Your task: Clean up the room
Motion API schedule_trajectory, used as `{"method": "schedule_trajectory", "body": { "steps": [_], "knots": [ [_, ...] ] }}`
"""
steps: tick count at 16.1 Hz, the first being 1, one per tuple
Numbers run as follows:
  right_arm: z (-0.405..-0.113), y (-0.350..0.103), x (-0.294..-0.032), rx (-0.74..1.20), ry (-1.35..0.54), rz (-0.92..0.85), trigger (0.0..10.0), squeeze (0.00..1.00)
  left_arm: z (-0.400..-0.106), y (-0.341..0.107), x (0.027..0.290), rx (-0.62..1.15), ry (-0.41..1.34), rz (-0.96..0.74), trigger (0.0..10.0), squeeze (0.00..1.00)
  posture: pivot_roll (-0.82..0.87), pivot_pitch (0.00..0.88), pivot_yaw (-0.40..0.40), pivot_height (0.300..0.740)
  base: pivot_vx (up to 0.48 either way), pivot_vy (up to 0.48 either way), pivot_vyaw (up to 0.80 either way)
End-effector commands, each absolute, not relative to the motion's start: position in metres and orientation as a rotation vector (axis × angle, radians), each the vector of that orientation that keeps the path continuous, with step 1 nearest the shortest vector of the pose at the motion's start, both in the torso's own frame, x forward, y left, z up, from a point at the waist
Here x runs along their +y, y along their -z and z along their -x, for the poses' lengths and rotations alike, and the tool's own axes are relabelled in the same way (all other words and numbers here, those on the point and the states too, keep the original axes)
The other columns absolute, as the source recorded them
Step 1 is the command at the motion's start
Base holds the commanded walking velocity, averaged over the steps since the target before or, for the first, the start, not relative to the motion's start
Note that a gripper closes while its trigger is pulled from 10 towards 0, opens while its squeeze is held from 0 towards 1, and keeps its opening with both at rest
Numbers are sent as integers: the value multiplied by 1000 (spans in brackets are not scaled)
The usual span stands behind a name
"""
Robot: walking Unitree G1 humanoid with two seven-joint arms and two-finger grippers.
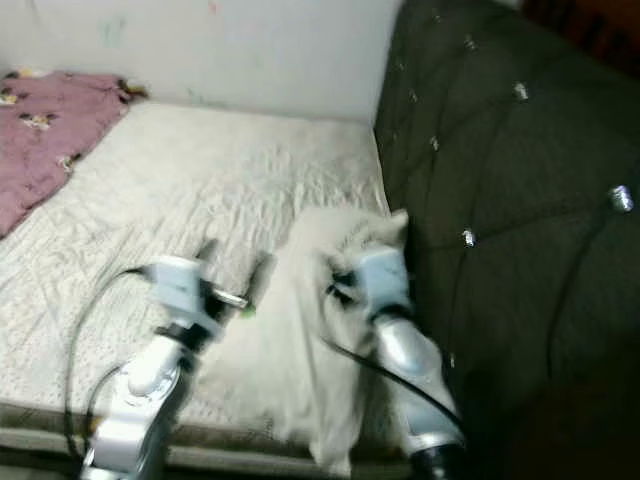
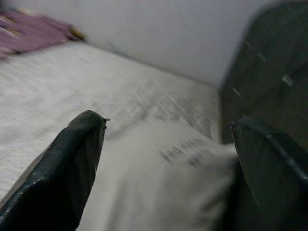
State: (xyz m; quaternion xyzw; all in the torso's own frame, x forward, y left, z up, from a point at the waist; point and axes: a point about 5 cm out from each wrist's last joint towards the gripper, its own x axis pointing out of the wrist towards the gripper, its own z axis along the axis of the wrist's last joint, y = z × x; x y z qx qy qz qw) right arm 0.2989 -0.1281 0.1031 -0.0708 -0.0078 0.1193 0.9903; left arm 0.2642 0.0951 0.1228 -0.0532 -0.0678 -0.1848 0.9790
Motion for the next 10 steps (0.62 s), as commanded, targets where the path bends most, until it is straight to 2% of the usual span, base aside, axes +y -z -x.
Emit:
{"method": "schedule_trajectory", "body": {
  "steps": [1, 10],
  "knots": [
    [-302, -114, -111, -63, -288, 122, 10000, 0, -266, -125, 108, -144, 324, 96, 10000, 0, -85, 0, -43, 740, 0, 0, 0],
    [-302, -113, -112, -52, -286, 117, 10000, 0, -268, -125, 110, -140, 283, 89, 10000, 0, -78, 0, -42, 740, 0, 0, 0]
  ]
}}
